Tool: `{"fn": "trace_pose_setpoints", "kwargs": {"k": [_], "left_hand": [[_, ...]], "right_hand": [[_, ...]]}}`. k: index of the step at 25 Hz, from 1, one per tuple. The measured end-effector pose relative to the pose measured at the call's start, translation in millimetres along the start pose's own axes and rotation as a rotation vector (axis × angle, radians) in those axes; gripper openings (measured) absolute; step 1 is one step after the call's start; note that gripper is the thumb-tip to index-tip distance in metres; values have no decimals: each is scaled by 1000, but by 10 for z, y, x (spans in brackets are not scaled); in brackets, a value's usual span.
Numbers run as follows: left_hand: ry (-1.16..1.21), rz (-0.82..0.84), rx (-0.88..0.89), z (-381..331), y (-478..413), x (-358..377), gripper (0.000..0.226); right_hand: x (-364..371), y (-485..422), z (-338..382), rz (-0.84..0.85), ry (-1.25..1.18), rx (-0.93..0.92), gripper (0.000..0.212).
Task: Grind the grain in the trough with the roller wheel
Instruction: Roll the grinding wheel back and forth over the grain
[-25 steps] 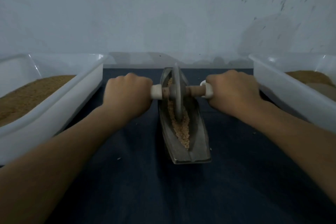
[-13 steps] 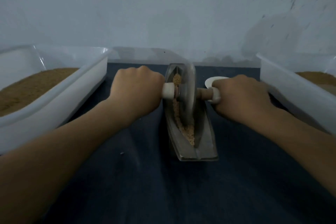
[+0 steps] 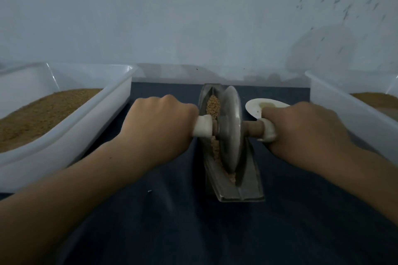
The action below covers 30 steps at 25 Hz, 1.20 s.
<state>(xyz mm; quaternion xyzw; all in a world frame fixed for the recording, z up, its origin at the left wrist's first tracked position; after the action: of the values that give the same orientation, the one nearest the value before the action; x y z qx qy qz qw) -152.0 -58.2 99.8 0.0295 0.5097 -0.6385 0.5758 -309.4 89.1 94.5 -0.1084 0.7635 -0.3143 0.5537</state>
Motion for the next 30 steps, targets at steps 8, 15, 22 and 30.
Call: {"fn": "trace_pose_setpoints", "kwargs": {"k": [8, 15, 22, 30], "left_hand": [[59, 389, -172, 68, -504, 591, 10], [-42, 61, -44, -33, -96, 157, 28], [46, 341, -172, 13, -509, 544, 11], [-8, 187, -114, -93, -286, 428, 9]], "right_hand": [[523, -708, -172, 279, -63, 221, 11], [180, -188, -8, 41, 38, 17, 35], [466, -722, -88, 286, -94, 192, 18], [373, -460, -43, 143, -2, 147, 27]]}}
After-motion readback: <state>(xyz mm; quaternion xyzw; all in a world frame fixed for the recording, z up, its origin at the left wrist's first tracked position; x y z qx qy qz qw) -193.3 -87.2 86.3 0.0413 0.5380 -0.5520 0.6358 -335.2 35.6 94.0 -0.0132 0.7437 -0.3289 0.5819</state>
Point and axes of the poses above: each hand's wrist, its own y-axis away from the middle knuckle, its own x-axis out of the palm, z = x × y, the point moved 8 cm from there along -y, towards the middle knuckle, and after that the axes turned 10 degrees about -y, right-handed, at the moved point
